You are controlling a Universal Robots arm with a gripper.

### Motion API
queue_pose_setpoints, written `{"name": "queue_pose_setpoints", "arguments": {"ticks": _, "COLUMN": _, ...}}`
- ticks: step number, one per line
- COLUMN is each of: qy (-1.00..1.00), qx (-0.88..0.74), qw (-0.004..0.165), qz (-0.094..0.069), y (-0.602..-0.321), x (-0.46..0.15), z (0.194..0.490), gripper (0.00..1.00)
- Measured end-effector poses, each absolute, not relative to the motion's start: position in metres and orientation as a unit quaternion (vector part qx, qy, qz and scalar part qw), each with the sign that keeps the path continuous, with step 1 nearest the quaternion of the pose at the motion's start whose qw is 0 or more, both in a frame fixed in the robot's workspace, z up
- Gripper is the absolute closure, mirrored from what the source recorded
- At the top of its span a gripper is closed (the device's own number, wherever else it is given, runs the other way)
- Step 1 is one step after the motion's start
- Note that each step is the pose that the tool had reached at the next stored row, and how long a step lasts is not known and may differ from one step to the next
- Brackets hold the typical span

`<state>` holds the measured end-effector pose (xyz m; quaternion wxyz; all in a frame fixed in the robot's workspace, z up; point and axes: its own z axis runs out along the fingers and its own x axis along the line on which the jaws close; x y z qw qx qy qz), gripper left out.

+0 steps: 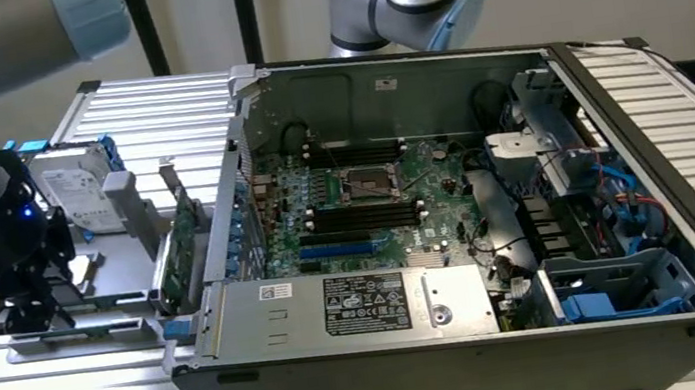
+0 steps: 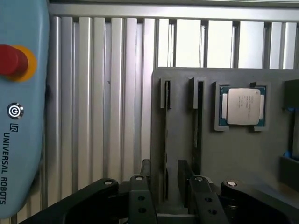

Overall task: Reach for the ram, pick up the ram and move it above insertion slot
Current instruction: 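Pick up the ram and move it above insertion slot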

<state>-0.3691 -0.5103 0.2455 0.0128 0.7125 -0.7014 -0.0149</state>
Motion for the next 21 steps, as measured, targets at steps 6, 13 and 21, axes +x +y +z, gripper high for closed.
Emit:
{"name": "queue_pose_setpoints", "arguments": {"ticks": 6, "qy": -0.701, "qx": 0.712, "qw": 0.013, "qz": -0.015, "y": -0.51, "x": -0.369, "z": 0.235, "gripper": 0.64}}
{"name": "queue_pose_setpoints", "arguments": {"ticks": 13, "qy": -0.701, "qx": 0.712, "qw": 0.013, "qz": -0.015, "y": -0.51, "x": -0.368, "z": 0.222, "gripper": 0.64}}
{"name": "queue_pose_setpoints", "arguments": {"ticks": 21, "qy": -0.701, "qx": 0.712, "qw": 0.013, "qz": -0.015, "y": -0.51, "x": -0.368, "z": 0.207, "gripper": 0.64}}
